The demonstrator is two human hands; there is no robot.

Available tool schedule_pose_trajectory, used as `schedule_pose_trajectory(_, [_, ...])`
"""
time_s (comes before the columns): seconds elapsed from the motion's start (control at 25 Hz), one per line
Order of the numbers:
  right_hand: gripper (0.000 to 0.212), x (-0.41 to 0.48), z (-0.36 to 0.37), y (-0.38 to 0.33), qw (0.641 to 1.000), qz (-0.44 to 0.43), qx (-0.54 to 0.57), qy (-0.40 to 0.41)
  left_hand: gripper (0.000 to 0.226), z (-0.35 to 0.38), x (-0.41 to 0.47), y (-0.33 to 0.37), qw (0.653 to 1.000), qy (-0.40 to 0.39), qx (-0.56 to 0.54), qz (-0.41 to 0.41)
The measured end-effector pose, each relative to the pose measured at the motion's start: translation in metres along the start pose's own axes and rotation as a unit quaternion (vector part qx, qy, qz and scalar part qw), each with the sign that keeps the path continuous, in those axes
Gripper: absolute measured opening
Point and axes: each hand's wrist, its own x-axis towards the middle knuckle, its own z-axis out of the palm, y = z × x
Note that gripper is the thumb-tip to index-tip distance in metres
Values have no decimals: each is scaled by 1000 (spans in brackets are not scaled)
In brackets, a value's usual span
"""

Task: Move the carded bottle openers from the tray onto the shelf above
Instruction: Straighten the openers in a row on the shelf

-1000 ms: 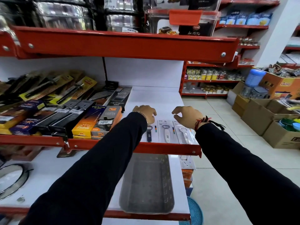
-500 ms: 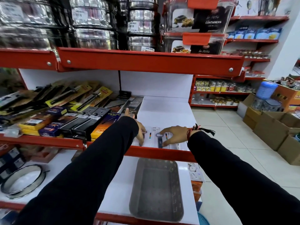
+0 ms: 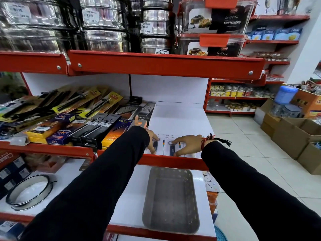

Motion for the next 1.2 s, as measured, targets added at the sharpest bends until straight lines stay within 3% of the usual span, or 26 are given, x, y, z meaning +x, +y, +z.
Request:
schedule_pose_trajectory(0.16, [67,-4,0,3,1000,4,12,6,85,0,-1,0,1000,25,5,-5])
schedule_pose_trajectory(0.4, [62,-27,-17,58,996,70,31,45,84,-4,1,26,991,125,47,24])
schedule_pose_trajectory(0.52, [66,-40,-15,87,992,121,19,31,86,-1,12,58,993,102,6,61])
schedule_pose_trajectory(0.72, [65,-48,2,105,987,132,86,22,87,15,31,107,992,70,53,87])
schedule_pose_trajectory(1.2, [64,-46,6,102,991,119,54,33,90,17,32,96,990,103,67,76])
